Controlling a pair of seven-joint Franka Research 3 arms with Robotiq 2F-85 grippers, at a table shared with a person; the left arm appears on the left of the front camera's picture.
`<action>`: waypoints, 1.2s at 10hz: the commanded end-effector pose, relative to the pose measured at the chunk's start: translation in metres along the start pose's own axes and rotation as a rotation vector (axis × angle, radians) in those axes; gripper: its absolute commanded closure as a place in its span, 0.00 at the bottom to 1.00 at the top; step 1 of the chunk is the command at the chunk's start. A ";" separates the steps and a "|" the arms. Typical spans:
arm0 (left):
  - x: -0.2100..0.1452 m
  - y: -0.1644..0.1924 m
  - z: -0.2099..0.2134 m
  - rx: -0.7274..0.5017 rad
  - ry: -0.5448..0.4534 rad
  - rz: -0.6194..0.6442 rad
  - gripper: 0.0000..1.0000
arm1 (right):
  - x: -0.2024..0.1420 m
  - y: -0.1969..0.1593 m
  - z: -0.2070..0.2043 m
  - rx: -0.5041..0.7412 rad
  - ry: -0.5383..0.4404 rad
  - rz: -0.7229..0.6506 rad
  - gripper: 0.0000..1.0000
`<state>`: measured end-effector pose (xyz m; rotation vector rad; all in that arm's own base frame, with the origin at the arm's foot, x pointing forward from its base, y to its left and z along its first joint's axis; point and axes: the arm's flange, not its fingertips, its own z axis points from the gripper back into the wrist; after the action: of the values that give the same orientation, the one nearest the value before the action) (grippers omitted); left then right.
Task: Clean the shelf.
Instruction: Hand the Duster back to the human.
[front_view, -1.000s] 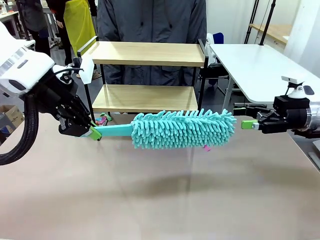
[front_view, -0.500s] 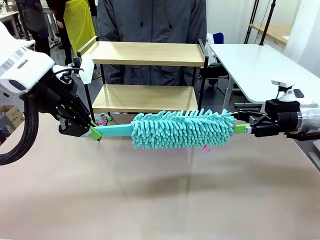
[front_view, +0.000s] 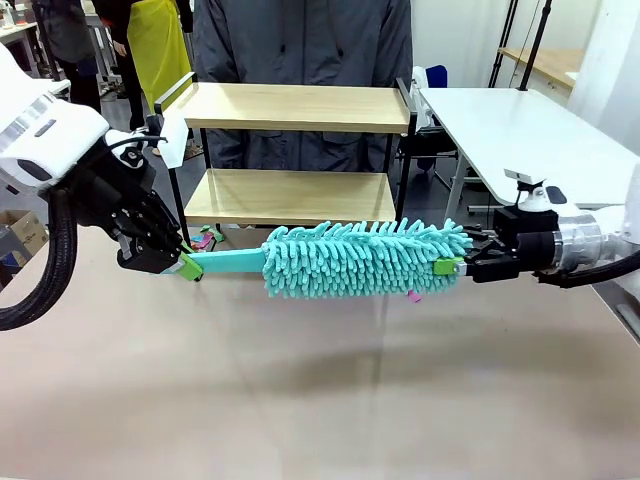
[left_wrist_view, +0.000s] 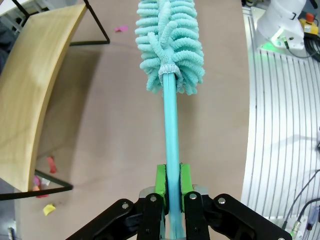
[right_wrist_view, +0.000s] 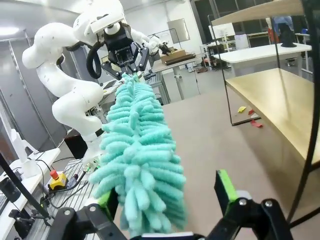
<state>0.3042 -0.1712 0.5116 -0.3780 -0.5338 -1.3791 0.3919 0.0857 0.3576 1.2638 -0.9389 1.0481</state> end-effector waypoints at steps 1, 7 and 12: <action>0.001 -0.001 0.002 -0.006 -0.009 0.016 0.87 | -0.008 0.003 -0.019 -0.008 -0.032 0.035 0.00; 0.001 -0.001 0.002 -0.006 -0.009 0.016 0.87 | -0.010 0.002 -0.026 0.059 -0.078 0.077 0.64; 0.001 -0.001 0.002 -0.006 -0.009 0.016 0.87 | -0.012 -0.002 -0.024 0.060 -0.057 0.088 1.00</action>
<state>0.3051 -0.1696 0.5116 -0.3765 -0.5342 -1.3741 0.3904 0.1049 0.3477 1.3302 -1.0057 1.0890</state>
